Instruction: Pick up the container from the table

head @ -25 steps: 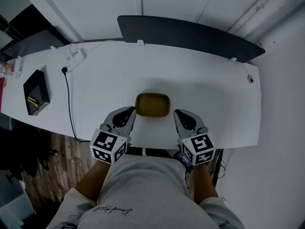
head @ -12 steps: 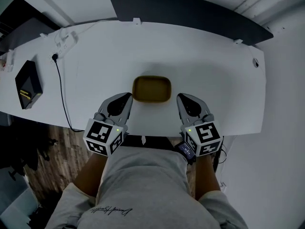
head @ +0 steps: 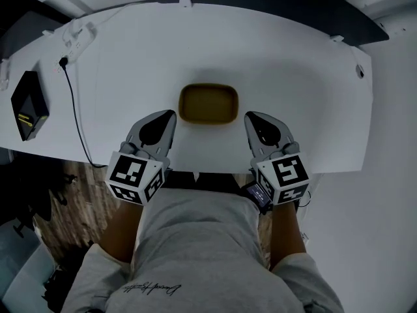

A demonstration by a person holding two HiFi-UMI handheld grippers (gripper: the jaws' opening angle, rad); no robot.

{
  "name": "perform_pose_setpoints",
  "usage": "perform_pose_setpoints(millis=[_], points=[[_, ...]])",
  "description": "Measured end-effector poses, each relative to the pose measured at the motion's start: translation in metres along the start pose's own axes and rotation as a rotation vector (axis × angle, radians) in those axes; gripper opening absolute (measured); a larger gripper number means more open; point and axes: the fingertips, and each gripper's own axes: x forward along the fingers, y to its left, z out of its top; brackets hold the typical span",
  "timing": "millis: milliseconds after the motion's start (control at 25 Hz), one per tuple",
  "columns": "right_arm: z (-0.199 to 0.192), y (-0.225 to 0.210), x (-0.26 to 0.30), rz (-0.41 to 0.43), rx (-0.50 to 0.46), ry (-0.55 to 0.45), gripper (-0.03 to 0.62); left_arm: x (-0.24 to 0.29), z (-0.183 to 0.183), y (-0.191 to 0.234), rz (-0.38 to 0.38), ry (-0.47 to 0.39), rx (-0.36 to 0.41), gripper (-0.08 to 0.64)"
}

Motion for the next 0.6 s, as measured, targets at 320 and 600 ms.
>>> perform_pose_setpoints(millis=[320,600], points=[[-0.015,-0.004,0.014,-0.004,0.011,0.024,0.015,0.005,-0.025,0.009,0.016,0.034,-0.023,0.000],[-0.030,-0.007,0.025,-0.008,0.022,0.050,0.015,0.010,-0.046,0.014,0.021,0.068,-0.040,0.000]])
